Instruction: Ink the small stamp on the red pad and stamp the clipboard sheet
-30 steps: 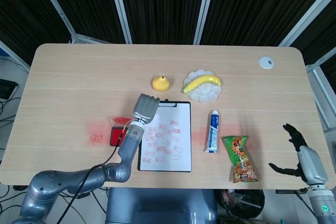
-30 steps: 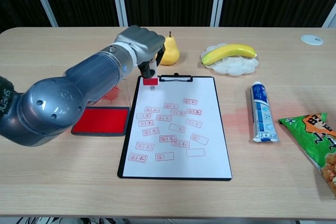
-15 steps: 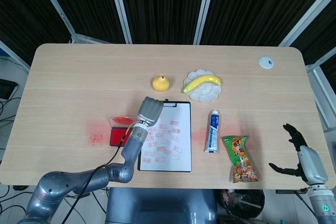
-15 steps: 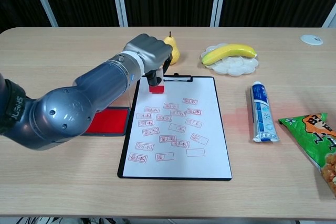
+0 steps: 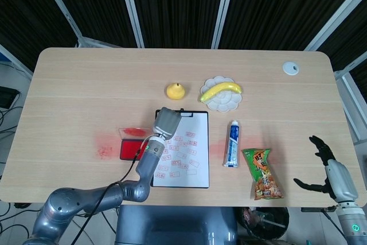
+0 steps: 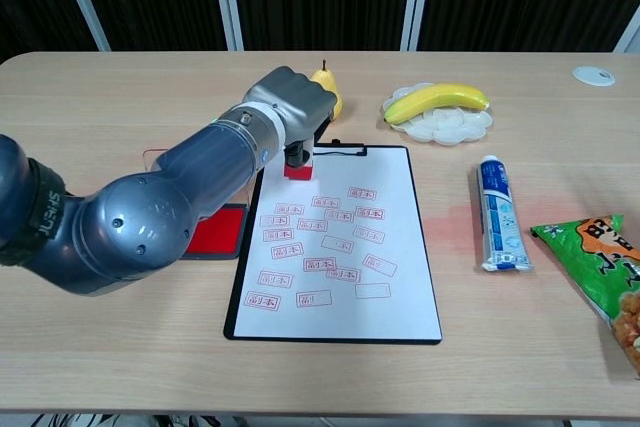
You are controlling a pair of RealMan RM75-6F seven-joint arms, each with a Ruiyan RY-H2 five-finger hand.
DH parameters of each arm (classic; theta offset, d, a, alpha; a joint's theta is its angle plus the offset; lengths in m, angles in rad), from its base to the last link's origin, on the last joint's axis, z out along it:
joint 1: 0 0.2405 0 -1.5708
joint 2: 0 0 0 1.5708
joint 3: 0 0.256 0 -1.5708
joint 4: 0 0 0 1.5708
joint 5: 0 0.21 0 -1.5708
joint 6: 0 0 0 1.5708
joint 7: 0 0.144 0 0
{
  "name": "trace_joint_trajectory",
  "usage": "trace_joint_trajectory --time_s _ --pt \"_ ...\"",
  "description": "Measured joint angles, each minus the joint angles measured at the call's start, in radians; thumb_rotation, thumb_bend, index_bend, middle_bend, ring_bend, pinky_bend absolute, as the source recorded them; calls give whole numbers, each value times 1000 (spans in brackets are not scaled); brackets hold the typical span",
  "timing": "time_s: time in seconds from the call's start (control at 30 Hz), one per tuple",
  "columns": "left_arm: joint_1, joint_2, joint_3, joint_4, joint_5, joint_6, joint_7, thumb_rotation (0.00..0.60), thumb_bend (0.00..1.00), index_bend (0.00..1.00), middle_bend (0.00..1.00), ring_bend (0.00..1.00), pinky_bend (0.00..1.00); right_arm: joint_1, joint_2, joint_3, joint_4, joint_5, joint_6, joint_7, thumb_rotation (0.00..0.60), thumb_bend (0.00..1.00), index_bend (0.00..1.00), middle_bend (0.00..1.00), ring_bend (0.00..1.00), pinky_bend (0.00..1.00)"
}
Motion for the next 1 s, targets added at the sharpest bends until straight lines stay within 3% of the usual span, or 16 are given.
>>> trace_joint_trajectory --time_s 1.0 --pt "23 -51 35 88 51 -21 -48 600 583 791 859 941 1000 1 5 0 -5 2 -8 13 600 135 90 0 0 219"
